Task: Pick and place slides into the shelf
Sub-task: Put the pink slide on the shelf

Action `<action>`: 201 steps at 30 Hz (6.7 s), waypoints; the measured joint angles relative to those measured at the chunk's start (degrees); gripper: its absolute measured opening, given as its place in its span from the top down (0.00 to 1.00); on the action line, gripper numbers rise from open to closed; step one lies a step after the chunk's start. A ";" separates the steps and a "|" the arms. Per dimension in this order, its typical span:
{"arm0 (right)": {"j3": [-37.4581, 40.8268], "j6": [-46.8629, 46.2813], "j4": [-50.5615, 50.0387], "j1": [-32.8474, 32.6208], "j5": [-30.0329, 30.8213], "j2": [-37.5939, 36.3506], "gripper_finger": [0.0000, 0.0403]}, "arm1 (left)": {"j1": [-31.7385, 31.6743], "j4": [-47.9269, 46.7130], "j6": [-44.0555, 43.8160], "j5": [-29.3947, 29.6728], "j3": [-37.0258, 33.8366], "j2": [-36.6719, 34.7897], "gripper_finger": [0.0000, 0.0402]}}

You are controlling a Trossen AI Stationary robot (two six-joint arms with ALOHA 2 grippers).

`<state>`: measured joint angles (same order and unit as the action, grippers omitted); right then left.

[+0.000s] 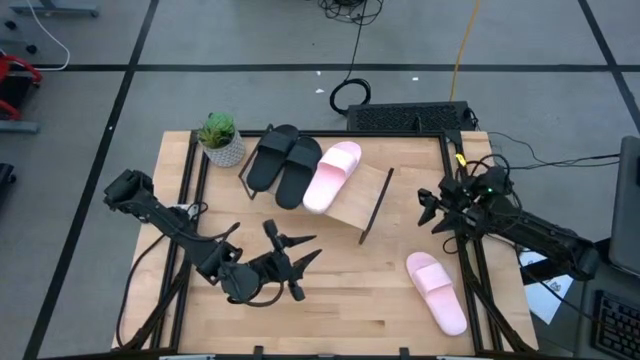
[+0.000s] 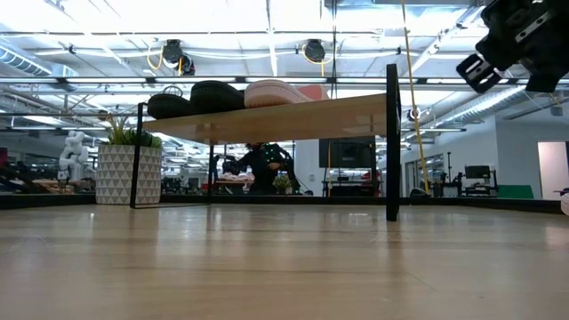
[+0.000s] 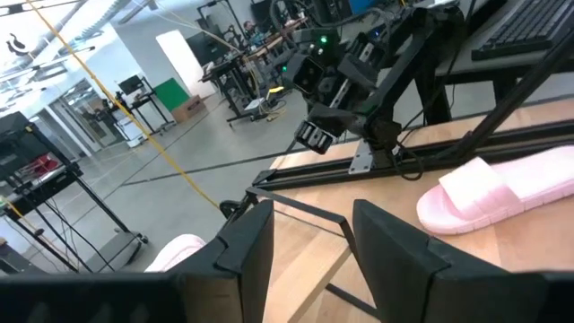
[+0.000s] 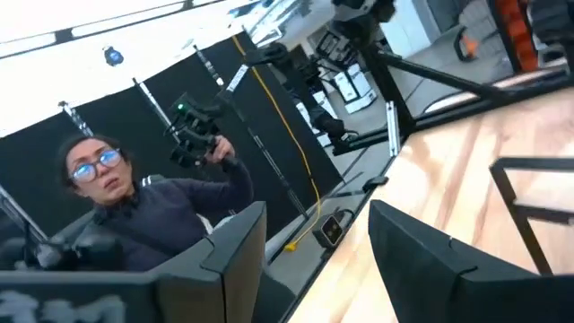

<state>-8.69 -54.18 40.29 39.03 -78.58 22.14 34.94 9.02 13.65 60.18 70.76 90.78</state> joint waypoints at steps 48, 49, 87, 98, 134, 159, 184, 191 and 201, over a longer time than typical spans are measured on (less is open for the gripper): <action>7.81 -27.47 13.25 -0.07 35.67 0.36 0.54 | -10.91 -5.29 7.14 6.12 0.02 -6.61 0.60; 7.81 -27.58 14.39 -0.10 37.70 0.38 0.54 | -11.45 -4.75 6.25 5.08 0.03 -8.30 0.60; -54.72 52.12 -112.32 -7.71 37.34 35.98 0.54 | -14.81 -12.07 6.17 13.38 0.07 -23.57 0.60; -54.68 49.69 -124.84 -17.15 38.91 41.06 0.54 | -15.47 -13.92 6.16 13.38 0.07 -23.61 0.60; -41.53 65.84 -116.85 -38.63 49.55 46.44 0.54 | -15.30 -15.52 6.89 13.40 0.04 -23.58 0.60; -34.87 61.27 -103.36 -45.56 42.45 46.47 0.54 | -15.28 -15.50 6.10 13.42 0.04 -23.58 0.60; -32.80 57.84 -94.93 -48.26 42.44 46.79 0.54 | -14.15 -15.45 5.53 13.29 0.02 -23.57 0.60; -32.78 57.80 -94.64 -48.26 42.46 47.97 0.54 | -12.77 -15.46 5.60 13.33 0.02 -23.57 0.60; -32.78 57.74 -94.05 -48.54 42.30 52.40 0.54 | -12.62 -15.70 6.16 14.88 0.02 -23.56 0.60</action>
<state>-41.47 3.56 -53.76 -9.52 -36.28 74.54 22.32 -6.68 19.81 75.06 70.78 67.22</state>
